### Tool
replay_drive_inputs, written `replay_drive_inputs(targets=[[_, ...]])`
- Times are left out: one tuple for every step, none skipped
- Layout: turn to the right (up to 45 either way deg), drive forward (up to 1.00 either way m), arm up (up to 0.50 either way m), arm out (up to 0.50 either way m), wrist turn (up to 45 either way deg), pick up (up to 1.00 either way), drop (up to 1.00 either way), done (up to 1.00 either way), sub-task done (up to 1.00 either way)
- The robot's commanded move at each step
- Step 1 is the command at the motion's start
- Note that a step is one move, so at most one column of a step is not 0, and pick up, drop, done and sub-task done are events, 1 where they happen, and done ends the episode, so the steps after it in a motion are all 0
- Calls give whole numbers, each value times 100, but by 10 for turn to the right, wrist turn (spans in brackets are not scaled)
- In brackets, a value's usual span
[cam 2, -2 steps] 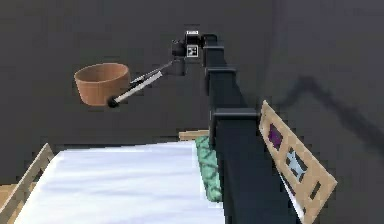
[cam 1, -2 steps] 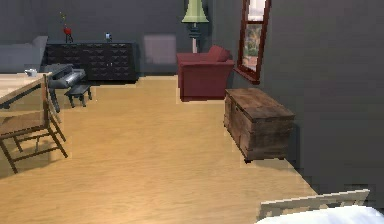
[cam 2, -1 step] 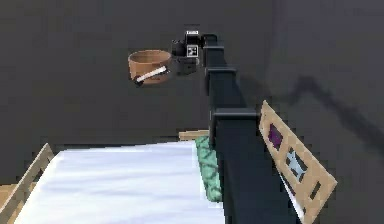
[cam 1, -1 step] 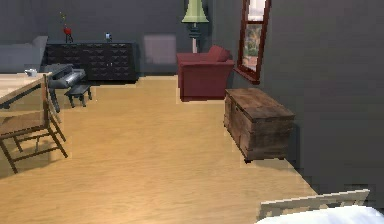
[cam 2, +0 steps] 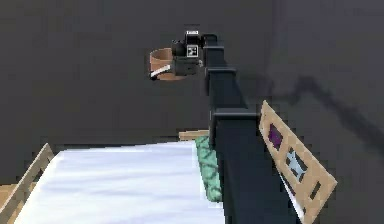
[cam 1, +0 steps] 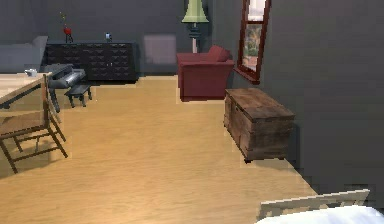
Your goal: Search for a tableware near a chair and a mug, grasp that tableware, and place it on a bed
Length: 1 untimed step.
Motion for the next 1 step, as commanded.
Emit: replay_drive_inputs(targets=[[0,0,-40,0,0,0,0,0,0]])
